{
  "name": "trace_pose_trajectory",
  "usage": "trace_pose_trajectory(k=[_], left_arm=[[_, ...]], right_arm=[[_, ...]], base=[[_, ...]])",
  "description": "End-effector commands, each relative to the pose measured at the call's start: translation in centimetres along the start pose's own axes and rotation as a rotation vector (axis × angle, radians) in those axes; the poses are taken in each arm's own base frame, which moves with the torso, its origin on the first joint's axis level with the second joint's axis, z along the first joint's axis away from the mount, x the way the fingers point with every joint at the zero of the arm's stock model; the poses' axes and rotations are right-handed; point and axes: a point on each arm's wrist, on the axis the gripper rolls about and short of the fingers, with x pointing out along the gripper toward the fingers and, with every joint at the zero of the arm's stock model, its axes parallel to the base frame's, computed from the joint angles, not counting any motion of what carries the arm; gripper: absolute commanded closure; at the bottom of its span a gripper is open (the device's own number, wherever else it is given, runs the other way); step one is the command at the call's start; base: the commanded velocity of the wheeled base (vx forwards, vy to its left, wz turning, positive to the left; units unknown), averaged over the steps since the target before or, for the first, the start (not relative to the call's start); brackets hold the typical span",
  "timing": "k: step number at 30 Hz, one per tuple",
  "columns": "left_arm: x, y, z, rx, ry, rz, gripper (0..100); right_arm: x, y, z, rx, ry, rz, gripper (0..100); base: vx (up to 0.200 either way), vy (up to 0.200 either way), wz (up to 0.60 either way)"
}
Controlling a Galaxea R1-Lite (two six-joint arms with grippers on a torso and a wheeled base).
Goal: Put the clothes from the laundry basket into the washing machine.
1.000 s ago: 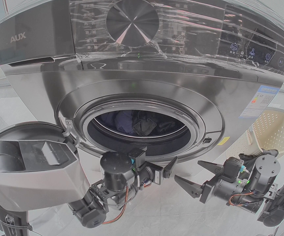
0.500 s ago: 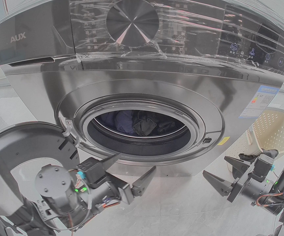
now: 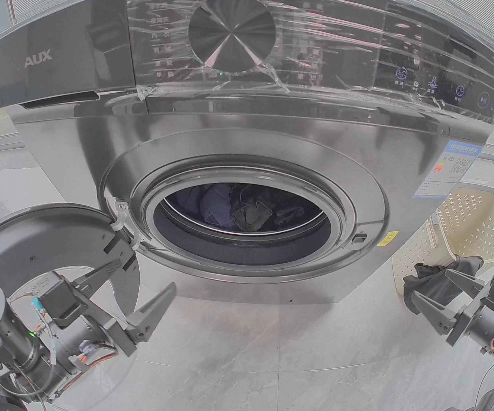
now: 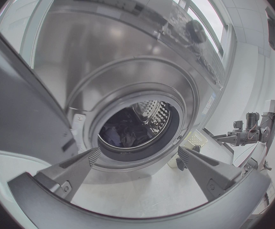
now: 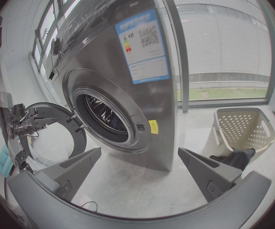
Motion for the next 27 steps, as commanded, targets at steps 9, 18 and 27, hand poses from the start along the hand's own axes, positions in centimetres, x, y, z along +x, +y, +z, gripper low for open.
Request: trace_pose_trajectory(k=[9,18,27], left_arm=[[-10.5,2.4,2.1,0.082,-0.108,0.087,0],[-16.4,3.2,-0.7,0.097,-0.152,0.208,0],[-18.1,3.1,-3.7,0.110,-0.088,0.424,0]], right_arm=[[-8.7,-2.5,-1.3,-0.082,-0.150,-0.272,0],[-12.7,-2.0,-4.9,-0.136,-0.223,-0.390,0],[-13.4,-1.8,-7.5,-0.082,-0.143,-0.431,0]], base=[[-0.200,0.000,0.00],[-0.067,0.000,0.00],[0.000,0.000,0.00]])
